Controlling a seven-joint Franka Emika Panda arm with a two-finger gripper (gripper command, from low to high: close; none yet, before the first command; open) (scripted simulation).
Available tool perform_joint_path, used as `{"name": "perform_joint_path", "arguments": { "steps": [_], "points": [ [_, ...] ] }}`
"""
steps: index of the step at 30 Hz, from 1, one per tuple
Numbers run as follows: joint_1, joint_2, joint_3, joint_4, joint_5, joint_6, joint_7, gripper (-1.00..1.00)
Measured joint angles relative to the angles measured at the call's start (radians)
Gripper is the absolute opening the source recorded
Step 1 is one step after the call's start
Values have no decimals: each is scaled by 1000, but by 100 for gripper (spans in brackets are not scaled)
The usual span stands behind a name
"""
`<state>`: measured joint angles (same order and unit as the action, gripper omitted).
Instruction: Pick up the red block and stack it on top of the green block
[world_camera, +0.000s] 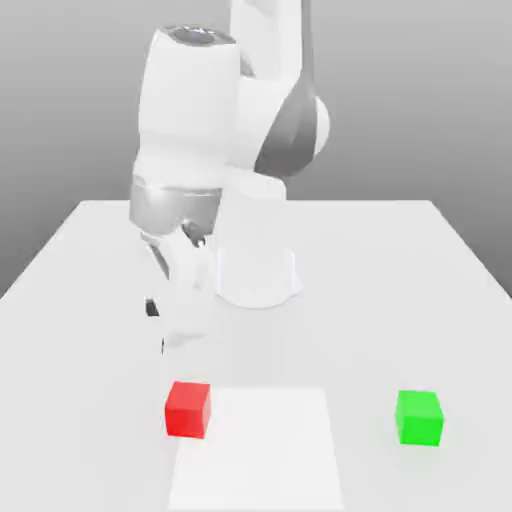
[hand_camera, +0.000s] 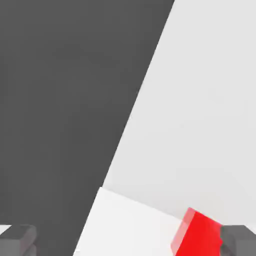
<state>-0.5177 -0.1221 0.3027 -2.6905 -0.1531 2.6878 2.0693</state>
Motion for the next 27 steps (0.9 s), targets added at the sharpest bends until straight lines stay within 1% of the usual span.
{"name": "perform_joint_path", "arguments": {
  "steps": [3,6,8,14,20,21,27],
  "points": [
    [-13,61,-8,-45,46,47,97,0],
    [-18,113,-9,-86,124,92,162,0],
    [-19,141,-9,-88,130,117,184,0],
    [-6,236,-40,-69,54,195,251,0],
    [64,348,-136,-57,-56,286,330,0],
    [80,368,-157,-56,-72,301,341,-100],
    [89,377,-167,-56,-80,312,346,-100]
  ]
}}
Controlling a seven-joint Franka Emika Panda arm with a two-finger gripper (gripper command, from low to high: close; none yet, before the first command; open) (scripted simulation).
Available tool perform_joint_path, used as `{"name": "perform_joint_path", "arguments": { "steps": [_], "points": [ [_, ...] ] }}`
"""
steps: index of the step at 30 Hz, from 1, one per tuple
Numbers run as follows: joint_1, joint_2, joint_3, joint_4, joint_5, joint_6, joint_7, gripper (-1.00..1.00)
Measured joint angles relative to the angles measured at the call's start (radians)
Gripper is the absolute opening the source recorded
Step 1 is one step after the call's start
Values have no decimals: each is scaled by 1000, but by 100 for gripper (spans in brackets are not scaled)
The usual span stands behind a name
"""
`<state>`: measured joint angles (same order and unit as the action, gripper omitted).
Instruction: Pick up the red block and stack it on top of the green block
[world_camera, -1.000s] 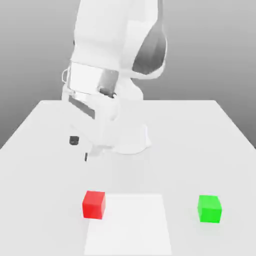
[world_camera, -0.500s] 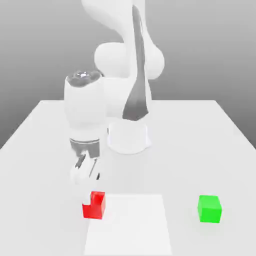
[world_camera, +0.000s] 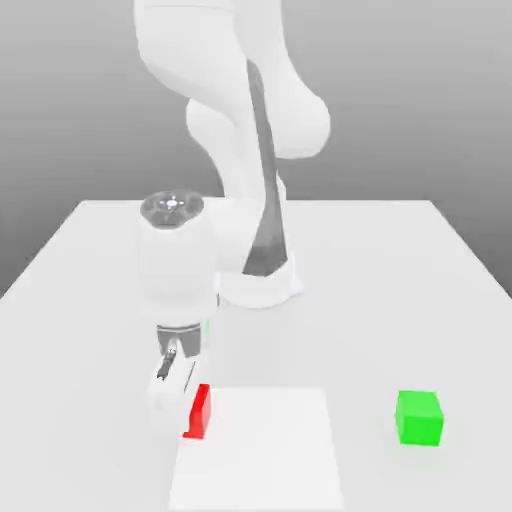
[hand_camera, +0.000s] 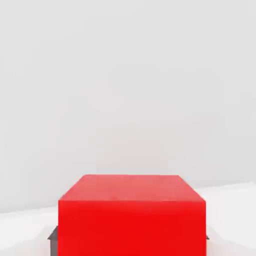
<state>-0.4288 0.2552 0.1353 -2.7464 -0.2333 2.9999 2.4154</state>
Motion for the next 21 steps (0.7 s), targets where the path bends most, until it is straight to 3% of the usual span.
{"name": "perform_joint_path", "arguments": {
  "steps": [13,17,21],
  "points": [
    [-63,-208,113,-27,202,-168,-146,-100],
    [-66,-250,132,-35,230,-211,-186,-100],
    [-127,-255,237,-13,233,-238,-256,-100]
  ]
}}
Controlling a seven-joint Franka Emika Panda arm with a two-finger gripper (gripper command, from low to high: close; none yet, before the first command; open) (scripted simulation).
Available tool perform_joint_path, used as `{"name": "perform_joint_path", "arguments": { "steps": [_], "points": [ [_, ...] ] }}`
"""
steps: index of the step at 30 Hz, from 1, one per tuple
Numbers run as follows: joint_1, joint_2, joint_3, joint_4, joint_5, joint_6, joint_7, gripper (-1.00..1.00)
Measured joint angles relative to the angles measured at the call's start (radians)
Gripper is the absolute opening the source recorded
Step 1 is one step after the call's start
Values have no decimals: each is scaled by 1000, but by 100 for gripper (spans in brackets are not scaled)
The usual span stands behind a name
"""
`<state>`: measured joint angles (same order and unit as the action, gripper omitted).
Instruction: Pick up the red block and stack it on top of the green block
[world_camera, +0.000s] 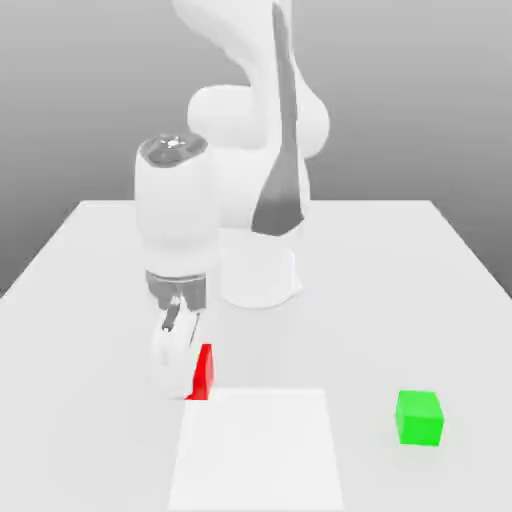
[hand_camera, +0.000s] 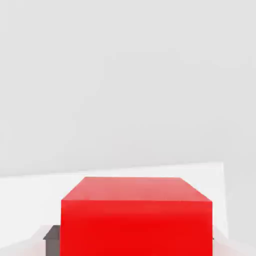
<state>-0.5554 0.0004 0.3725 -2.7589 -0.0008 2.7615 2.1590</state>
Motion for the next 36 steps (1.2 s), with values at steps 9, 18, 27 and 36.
{"name": "perform_joint_path", "arguments": {
  "steps": [9,18,27,36],
  "points": [
    [47,-10,287,43,15,-50,-157,-100],
    [747,1,228,118,0,-117,-336,-100],
    [842,172,-128,132,-120,35,-267,-100],
    [838,182,-144,137,-125,39,-264,100]
  ]
}}
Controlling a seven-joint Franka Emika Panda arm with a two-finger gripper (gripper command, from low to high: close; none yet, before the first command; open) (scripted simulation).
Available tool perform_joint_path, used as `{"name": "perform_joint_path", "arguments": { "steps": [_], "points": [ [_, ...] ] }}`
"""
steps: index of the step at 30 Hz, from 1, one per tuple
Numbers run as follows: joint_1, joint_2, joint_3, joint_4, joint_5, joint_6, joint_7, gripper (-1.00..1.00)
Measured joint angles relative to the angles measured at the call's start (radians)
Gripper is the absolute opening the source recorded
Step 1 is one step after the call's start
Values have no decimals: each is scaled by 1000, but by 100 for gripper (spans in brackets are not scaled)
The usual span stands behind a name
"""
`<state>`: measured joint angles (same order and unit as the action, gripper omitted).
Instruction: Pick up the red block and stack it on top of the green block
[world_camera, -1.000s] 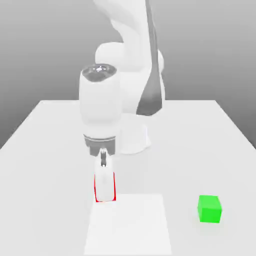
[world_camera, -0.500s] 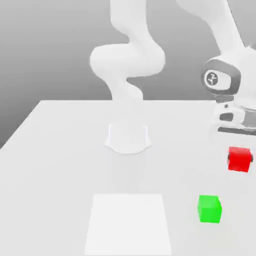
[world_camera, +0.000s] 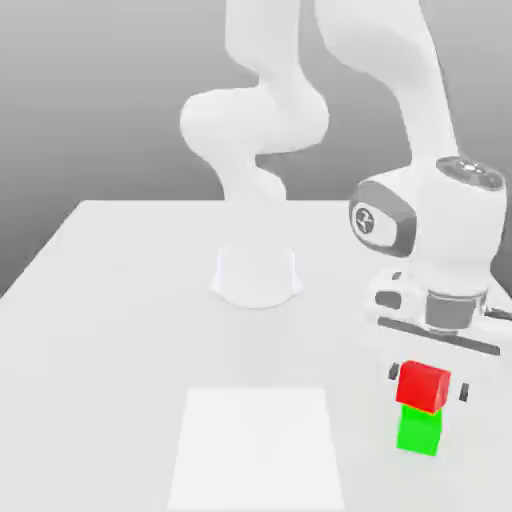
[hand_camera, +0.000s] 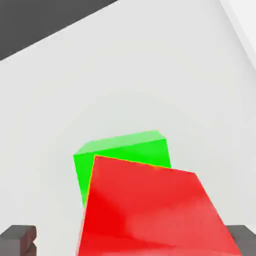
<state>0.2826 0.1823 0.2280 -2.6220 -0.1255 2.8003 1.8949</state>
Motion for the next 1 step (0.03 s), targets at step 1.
{"name": "perform_joint_path", "arguments": {
  "steps": [1],
  "points": [
    [-4,-20,5,0,14,-18,-10,100]
  ]
}}
